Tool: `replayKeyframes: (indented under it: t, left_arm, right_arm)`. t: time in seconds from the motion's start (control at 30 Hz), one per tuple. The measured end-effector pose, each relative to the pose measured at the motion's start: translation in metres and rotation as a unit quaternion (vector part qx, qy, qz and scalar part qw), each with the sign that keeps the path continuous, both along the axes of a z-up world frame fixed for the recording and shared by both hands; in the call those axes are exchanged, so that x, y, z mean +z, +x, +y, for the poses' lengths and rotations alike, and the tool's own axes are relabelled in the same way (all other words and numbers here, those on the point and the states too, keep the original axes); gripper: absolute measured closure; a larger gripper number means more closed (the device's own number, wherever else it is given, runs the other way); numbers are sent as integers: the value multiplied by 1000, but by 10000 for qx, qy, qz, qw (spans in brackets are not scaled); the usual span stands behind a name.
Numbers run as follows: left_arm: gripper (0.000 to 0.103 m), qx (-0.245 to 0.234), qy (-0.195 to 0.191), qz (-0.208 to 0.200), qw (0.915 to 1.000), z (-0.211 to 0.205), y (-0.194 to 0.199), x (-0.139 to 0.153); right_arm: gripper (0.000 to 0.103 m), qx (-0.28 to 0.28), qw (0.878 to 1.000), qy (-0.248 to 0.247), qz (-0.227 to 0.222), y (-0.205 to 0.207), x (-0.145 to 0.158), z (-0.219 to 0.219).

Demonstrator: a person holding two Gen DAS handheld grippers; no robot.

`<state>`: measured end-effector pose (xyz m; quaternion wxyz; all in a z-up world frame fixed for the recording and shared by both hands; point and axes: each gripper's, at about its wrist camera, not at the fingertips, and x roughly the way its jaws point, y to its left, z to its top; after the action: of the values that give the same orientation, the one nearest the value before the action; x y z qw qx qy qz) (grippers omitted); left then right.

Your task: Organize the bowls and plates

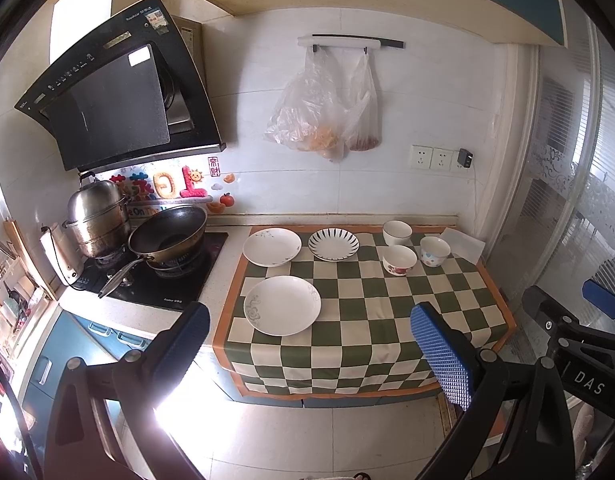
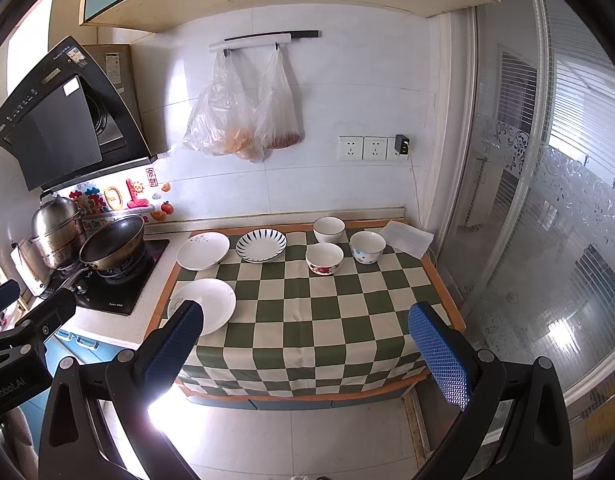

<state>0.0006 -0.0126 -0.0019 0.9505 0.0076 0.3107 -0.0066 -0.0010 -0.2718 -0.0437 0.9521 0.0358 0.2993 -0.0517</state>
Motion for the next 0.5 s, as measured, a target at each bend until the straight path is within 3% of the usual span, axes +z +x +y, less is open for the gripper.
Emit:
replayKeyframes:
  t: [0.5]
  left_arm:
    - [0, 8, -12, -1, 10000, -2, -2, 0]
  right_arm:
    - [0, -4, 10000, 2, -7, 0, 0, -2]
